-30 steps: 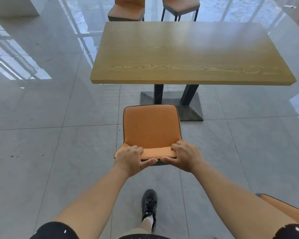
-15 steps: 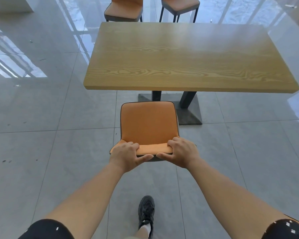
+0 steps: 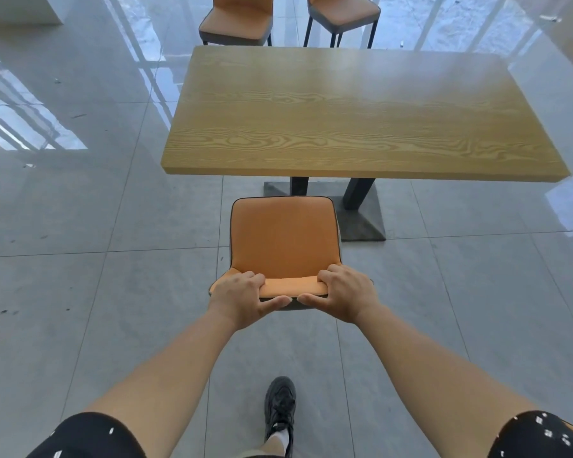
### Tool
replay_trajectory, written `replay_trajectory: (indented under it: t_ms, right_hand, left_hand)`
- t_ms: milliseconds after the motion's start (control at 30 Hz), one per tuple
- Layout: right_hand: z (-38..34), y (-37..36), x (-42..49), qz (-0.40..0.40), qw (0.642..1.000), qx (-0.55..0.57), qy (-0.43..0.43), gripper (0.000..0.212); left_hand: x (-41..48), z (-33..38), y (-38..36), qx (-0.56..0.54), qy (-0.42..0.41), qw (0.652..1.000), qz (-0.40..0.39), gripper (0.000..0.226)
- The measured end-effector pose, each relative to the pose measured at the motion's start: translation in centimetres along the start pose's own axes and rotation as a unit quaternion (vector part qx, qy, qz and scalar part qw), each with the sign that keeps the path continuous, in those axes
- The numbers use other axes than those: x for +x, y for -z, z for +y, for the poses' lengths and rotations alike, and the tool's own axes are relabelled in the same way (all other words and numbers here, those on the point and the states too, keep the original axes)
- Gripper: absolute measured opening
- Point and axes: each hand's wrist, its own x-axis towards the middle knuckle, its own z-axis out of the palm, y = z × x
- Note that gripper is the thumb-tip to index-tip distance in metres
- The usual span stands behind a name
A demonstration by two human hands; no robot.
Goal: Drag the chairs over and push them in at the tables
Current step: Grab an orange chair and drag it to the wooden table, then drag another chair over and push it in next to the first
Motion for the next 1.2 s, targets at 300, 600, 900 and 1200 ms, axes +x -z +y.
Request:
replay_trajectory:
  t_ms: [300, 600, 900, 1200]
  right_hand:
    - [-3.5, 0.9, -3.1, -0.059, 0.99, -0.004, -0.13, 0.083]
    - [-5.6, 4.4, -10.2, -0.093, 0.983, 0.132, -0.089, 0.083]
    - [-8.6, 5.4, -21.1, -0.062, 0.989, 0.106, -0.083, 0.077]
    - [-11.9, 6.6, -31.0, -0.042, 0.991, 0.107, -0.07, 0.074]
  left_hand:
    - [-2.9, 1.8, 1.7, -0.027, 0.028, 0.997, -0.062, 0.061]
    - [-10.8, 3.1, 4.8, -0.115, 0.028, 0.992, -0.034, 0.076]
    - [-22.3, 6.2, 6.0, -0.085, 0.019, 0.996, -0.037, 0.078]
    - [-31.1, 7.2, 6.5, -0.066, -0.005, 0.997, -0.043, 0.075]
